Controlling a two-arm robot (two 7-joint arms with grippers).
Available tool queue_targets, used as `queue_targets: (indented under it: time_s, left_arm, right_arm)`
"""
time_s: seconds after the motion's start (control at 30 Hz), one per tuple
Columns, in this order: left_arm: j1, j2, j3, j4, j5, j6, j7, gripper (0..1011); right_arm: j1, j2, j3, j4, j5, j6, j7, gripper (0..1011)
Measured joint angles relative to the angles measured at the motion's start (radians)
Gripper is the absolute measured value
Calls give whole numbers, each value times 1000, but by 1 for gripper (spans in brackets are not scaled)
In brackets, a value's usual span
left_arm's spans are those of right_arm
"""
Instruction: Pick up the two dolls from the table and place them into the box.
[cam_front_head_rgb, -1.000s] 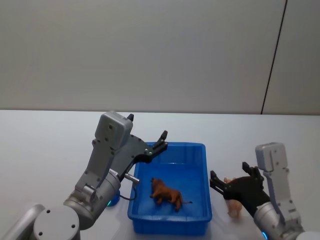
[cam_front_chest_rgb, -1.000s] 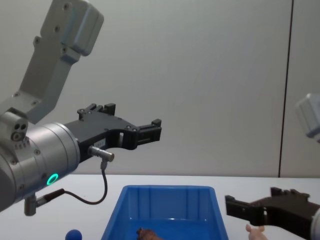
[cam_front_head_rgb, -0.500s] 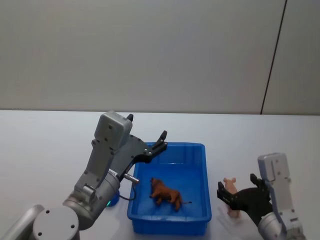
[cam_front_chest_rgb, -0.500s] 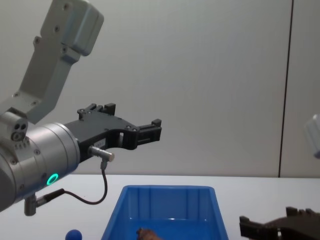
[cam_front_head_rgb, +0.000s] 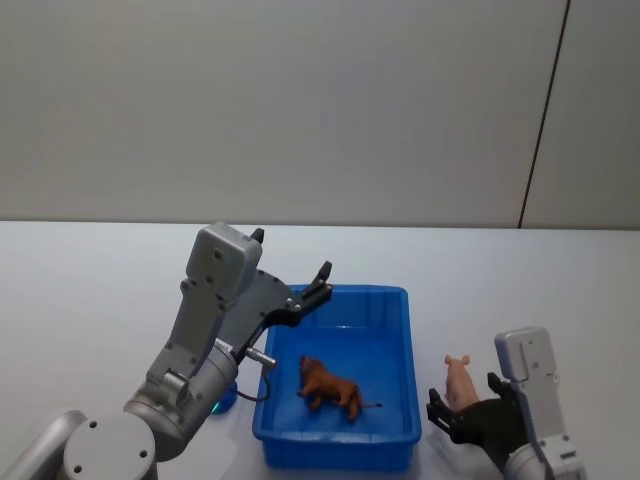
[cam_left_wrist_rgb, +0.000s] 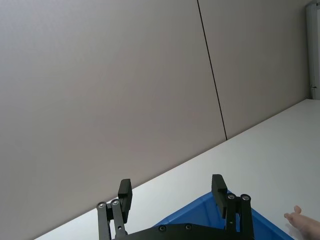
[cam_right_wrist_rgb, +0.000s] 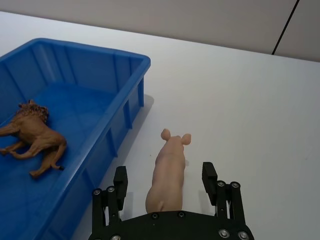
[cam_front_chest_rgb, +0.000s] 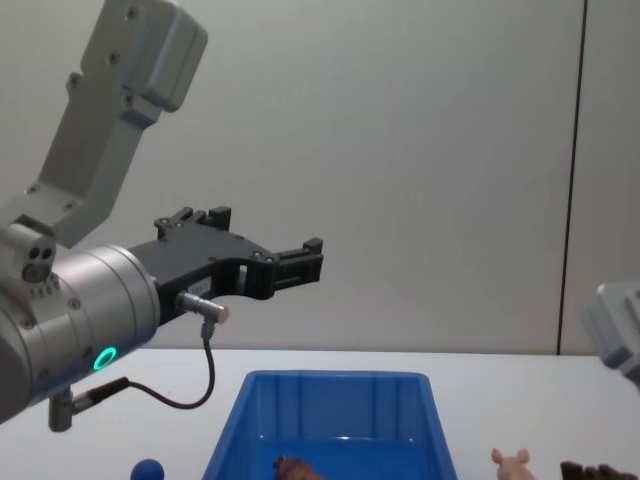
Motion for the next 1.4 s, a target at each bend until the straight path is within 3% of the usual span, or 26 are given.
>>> queue_targets:
  time_s: [0.13,0.63,1.1,1.4]
  left_arm:
    - [0,0,0,0,0,0,0,1003]
    - [0,0,0,0,0,0,0,1003]
    - [0,0,0,0,0,0,0,1003]
    - [0,0,0,0,0,0,0,1003]
  right_arm:
    - [5,-6,-3,17,-5,4,-2,878]
    - [17,-27,-11,49,-26,10,-21,407]
    - [2,-29,-12,-26,-61,-49,-64,381]
    - [-1,-28,-13,-77,-66,-104,-37,381]
